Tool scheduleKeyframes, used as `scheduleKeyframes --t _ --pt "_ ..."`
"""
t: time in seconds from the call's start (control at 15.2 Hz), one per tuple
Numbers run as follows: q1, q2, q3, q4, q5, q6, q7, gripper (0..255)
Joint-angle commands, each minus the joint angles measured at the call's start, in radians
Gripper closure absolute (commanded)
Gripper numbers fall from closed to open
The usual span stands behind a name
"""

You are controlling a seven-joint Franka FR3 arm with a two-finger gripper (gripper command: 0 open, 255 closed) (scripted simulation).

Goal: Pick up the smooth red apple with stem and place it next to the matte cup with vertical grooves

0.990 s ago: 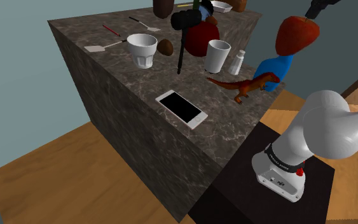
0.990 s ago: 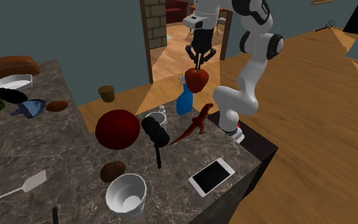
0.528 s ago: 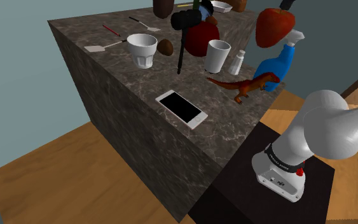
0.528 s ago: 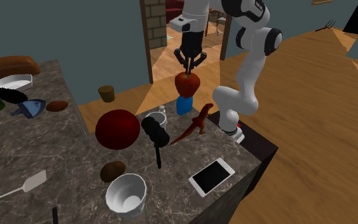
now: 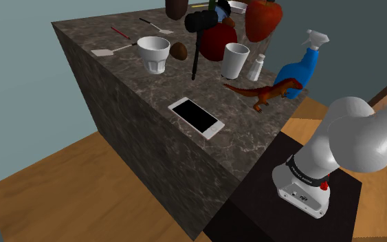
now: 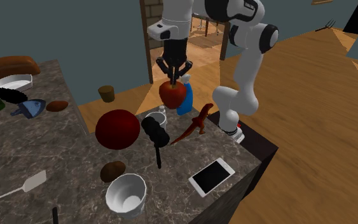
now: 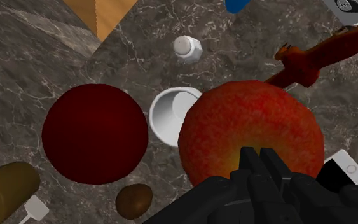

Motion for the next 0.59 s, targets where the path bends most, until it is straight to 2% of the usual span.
scheduleKeyframes --t 0.0,0.53 --pt "0.009 0.088 -0.003 0.076 0.015 0.012 0.004 255" --pt "0.023 0.412 -0.021 0.4 0.079 0.006 0.0 255"
